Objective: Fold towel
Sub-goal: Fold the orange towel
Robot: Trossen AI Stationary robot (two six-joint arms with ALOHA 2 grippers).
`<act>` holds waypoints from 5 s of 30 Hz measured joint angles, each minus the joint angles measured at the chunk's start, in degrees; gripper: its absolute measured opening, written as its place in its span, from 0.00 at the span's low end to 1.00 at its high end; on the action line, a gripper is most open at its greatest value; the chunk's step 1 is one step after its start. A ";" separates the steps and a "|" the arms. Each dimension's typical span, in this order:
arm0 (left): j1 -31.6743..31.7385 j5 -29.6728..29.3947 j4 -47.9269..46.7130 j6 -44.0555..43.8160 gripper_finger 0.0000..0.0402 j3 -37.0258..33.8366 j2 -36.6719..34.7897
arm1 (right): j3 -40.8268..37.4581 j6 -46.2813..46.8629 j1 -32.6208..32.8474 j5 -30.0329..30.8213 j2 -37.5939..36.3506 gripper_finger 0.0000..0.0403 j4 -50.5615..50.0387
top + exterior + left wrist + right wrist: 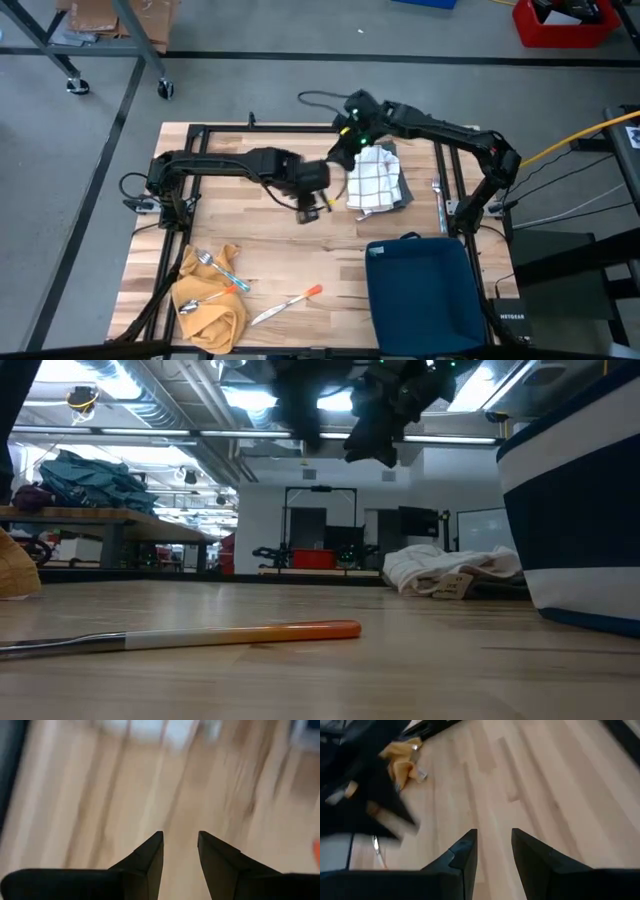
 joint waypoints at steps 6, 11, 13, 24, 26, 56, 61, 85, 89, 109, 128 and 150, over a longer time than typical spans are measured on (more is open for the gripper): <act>-2.30 0.80 -21.40 -17.30 0.28 0.00 0.04 | 0.00 -5.70 4.59 3.02 2.22 0.31 -0.45; -4.72 7.59 -23.98 -27.68 0.28 -0.08 0.04 | 0.00 -6.26 7.32 6.02 4.44 0.31 -0.94; -6.15 9.46 -24.16 -30.09 0.28 -0.13 0.18 | 0.00 -6.26 8.00 6.02 5.11 0.31 -0.89; -14.25 10.03 -24.73 -40.16 0.28 -0.15 0.59 | -0.04 -10.74 10.10 6.04 6.43 0.31 -1.12; -15.71 10.03 -24.77 -39.97 0.28 -0.15 0.59 | -0.02 -10.77 9.95 6.02 6.64 0.31 -1.26; -19.60 -23.16 -24.90 -32.92 0.14 -18.27 -53.75 | -0.04 -10.02 9.95 6.48 7.06 0.31 -11.73; -19.60 -19.13 -18.69 -47.64 0.14 -33.36 -64.47 | -0.04 -7.38 9.95 6.44 7.05 0.31 -8.60; -19.64 9.13 5.48 -46.65 0.50 -62.49 -54.35 | -0.02 11.07 16.52 6.59 6.97 0.31 4.13; -19.91 12.78 8.19 -47.59 0.51 -63.08 -49.06 | -0.02 11.09 20.87 7.04 6.97 0.31 4.13; -24.48 18.32 16.01 -48.17 0.42 -63.09 -27.27 | -0.02 11.13 39.80 19.26 7.08 0.31 4.10; -24.25 -2.46 19.26 -47.32 0.01 -59.23 -27.60 | -0.02 11.35 41.07 21.73 7.12 0.31 10.18; -24.15 -22.77 19.46 -39.73 0.00 -47.46 -42.77 | 0.00 11.35 41.07 21.73 7.15 0.31 10.09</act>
